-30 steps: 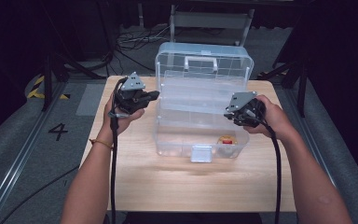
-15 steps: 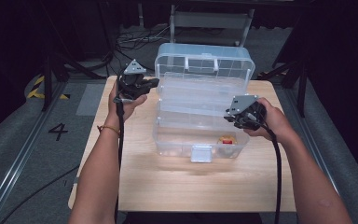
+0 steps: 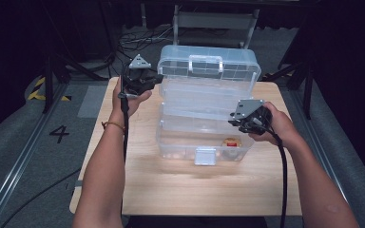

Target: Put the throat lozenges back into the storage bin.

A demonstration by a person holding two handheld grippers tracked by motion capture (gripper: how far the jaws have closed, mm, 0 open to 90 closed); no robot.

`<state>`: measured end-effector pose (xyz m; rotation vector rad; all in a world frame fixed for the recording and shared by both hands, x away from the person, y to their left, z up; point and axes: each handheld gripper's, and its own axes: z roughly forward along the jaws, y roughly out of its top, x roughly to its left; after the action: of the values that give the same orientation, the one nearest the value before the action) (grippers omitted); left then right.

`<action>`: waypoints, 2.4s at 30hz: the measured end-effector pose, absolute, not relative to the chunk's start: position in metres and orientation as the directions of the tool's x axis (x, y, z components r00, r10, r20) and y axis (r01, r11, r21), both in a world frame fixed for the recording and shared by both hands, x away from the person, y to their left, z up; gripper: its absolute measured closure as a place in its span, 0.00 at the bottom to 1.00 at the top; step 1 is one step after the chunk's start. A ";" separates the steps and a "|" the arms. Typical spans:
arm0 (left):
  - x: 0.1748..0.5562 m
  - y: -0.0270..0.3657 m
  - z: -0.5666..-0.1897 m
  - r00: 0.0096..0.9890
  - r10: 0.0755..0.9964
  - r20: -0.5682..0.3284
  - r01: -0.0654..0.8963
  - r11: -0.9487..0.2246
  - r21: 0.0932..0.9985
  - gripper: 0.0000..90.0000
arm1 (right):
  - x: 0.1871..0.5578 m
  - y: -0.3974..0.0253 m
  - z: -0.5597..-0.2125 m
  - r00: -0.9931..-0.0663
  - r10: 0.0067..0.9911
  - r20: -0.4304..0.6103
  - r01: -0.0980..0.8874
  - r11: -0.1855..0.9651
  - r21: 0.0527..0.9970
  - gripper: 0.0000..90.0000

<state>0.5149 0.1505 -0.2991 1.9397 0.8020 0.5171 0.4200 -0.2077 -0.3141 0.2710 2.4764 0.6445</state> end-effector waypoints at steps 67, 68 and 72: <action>0.458 0.157 -0.302 0.791 0.607 0.080 0.204 -0.384 0.901 1.00 | 0.391 -0.242 -0.330 -0.824 0.353 -0.442 0.034 0.811 0.584 0.89; 0.458 0.157 -0.302 0.790 0.608 0.080 0.203 -0.383 0.901 1.00 | 0.391 -0.242 -0.330 -0.824 0.355 -0.441 0.034 0.808 0.588 0.89; 0.456 0.155 -0.301 0.792 0.605 0.085 0.202 -0.391 0.898 1.00 | 0.390 -0.247 -0.330 -0.822 0.363 -0.439 0.038 0.804 0.593 0.89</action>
<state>0.4564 0.1554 -0.3013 1.9622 0.6056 0.4967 0.3900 -0.2473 -0.3302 0.2966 2.4393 0.7858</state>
